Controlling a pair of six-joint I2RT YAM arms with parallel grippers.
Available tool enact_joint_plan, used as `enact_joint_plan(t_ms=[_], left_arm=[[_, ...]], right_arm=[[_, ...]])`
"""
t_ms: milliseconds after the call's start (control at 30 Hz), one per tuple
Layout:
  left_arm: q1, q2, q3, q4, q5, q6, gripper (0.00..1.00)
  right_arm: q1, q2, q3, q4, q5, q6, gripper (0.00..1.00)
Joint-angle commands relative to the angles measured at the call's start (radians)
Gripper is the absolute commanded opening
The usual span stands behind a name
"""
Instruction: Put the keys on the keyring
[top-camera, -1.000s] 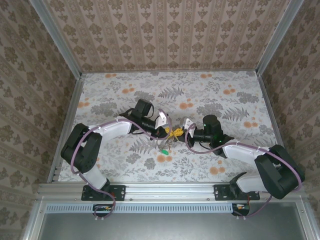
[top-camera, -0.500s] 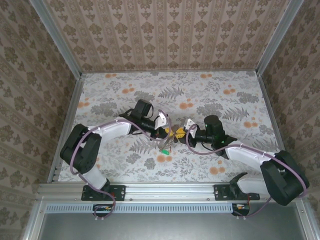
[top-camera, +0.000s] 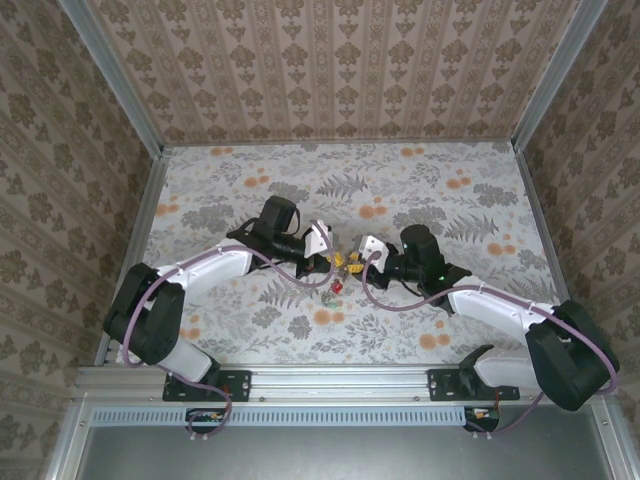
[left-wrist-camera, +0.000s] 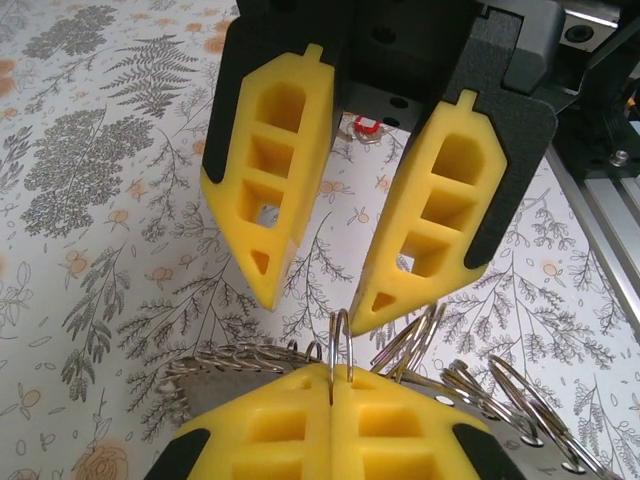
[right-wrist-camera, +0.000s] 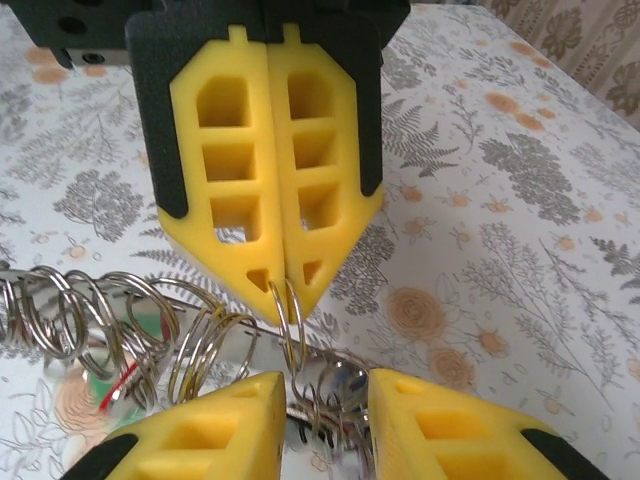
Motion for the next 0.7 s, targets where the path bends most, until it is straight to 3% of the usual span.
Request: enact_joint_plan(t_ms=[0,100,333,667], left_arm=[[0.004,-0.023,0.018,-0.034,0.013,0.042,0.00],[0.003,-0.020,0.020,-0.036,0.014,0.043,0.00],[0.000,-0.007,0.031,-0.050,0.022,0.044,0.00],[-0.006,0.011,0.042,-0.071,0.038,0.043,0.00]], right_arm=[[0.005,-0.027,0.039,-0.068,0.038,-0.073,0.28],[0.007,-0.026,0.054,-0.095,0.027,-0.096,0.24],[0.011,-0.016,0.084,-0.128,0.029,-0.126,0.24],[0.020,0.028,0.128,-0.205,-0.068,-0.153,0.27]])
